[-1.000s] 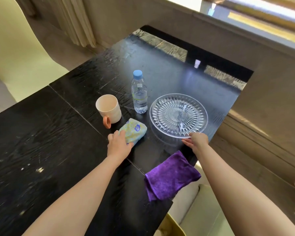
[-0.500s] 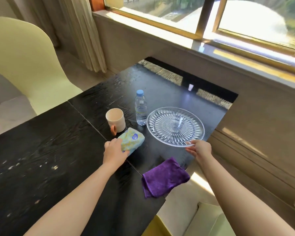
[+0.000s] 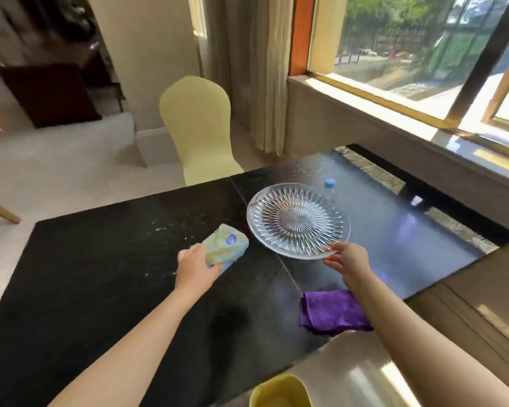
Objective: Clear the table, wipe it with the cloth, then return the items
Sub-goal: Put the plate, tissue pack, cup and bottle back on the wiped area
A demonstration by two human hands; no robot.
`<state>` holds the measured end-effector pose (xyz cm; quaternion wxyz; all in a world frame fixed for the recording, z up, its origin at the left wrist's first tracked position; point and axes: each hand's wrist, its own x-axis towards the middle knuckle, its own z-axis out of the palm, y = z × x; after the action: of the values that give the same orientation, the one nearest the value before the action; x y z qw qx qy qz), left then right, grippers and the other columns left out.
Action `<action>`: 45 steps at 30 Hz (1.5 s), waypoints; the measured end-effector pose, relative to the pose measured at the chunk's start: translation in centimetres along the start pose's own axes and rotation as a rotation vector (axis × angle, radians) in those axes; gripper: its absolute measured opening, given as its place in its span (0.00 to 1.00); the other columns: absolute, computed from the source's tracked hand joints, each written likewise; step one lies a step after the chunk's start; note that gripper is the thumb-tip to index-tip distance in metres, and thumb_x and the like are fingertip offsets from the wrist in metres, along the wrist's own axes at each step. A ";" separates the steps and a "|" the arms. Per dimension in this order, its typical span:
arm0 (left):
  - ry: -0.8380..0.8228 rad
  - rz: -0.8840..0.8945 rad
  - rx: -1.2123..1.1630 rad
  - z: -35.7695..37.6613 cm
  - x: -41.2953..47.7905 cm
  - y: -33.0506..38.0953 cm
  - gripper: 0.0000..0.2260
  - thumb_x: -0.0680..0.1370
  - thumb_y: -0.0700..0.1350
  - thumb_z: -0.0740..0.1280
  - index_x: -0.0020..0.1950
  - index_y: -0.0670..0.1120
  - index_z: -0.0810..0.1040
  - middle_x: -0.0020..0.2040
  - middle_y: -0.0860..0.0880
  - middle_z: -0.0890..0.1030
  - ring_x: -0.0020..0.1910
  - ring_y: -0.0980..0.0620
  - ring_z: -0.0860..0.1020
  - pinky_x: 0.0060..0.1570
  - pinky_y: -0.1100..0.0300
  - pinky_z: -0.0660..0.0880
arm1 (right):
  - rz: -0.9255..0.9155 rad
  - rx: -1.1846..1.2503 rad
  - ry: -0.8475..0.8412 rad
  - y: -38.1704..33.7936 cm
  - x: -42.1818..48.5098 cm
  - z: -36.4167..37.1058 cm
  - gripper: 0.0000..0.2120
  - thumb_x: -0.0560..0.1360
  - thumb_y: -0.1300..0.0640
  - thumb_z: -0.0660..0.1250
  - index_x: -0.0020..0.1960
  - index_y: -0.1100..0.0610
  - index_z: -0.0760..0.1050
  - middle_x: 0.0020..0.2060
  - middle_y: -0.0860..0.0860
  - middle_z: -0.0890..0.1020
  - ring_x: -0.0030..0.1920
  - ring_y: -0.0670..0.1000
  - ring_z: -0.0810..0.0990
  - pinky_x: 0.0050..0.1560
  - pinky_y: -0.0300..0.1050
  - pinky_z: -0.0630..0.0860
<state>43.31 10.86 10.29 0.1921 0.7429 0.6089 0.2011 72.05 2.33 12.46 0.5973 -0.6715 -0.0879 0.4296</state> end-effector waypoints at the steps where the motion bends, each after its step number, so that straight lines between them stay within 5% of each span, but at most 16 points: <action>1: 0.025 -0.023 0.007 -1.1 -0.4 -1.1 0.13 0.72 0.48 0.70 0.49 0.43 0.73 0.50 0.47 0.76 0.57 0.44 0.70 0.44 0.56 0.69 | -0.011 -0.022 -0.038 0.1 -0.5 1.7 0.16 0.77 0.72 0.51 0.63 0.76 0.66 0.33 0.60 0.73 0.14 0.46 0.74 0.17 0.37 0.74; 11: 0.273 -0.253 0.078 -12.8 -3.6 -15.4 0.17 0.71 0.49 0.71 0.55 0.43 0.73 0.55 0.48 0.76 0.59 0.45 0.69 0.50 0.52 0.74 | 0.002 -0.156 -0.375 3.0 -6.0 21.6 0.07 0.75 0.69 0.58 0.43 0.60 0.72 0.36 0.58 0.79 0.22 0.48 0.79 0.22 0.37 0.77; 15: 0.314 -0.343 0.116 -17.1 -5.2 -22.7 0.19 0.71 0.50 0.71 0.57 0.42 0.72 0.57 0.46 0.76 0.60 0.44 0.69 0.53 0.51 0.74 | 0.034 -0.201 -0.468 6.3 -9.2 30.1 0.08 0.75 0.70 0.58 0.42 0.59 0.71 0.35 0.57 0.79 0.18 0.44 0.77 0.21 0.36 0.76; 26: 0.365 -0.634 0.110 -24.0 -12.1 -40.5 0.19 0.71 0.45 0.71 0.58 0.39 0.74 0.59 0.43 0.76 0.61 0.42 0.69 0.54 0.55 0.67 | 0.221 -0.373 -0.586 21.3 -16.2 48.0 0.10 0.76 0.70 0.57 0.39 0.58 0.69 0.33 0.56 0.77 0.29 0.51 0.75 0.20 0.37 0.76; 39: 0.306 -0.681 0.024 -22.7 -15.6 -47.7 0.13 0.68 0.42 0.74 0.48 0.40 0.75 0.50 0.45 0.78 0.53 0.41 0.72 0.47 0.59 0.63 | 0.356 -0.512 -0.469 33.5 -15.9 52.5 0.08 0.76 0.69 0.60 0.43 0.58 0.70 0.34 0.55 0.78 0.31 0.52 0.74 0.32 0.46 0.75; 45: 0.251 -0.617 0.019 -21.7 -14.0 -46.6 0.18 0.70 0.42 0.73 0.57 0.38 0.75 0.61 0.44 0.75 0.61 0.43 0.68 0.55 0.59 0.64 | 0.249 -0.764 -0.451 33.1 -13.5 51.1 0.04 0.75 0.68 0.63 0.42 0.64 0.76 0.34 0.56 0.79 0.31 0.53 0.78 0.31 0.44 0.81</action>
<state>-9.30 6.62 3.05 0.1607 0.4949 0.8258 0.2177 15.78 21.94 -6.00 0.2167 -0.7389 -0.2862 0.5703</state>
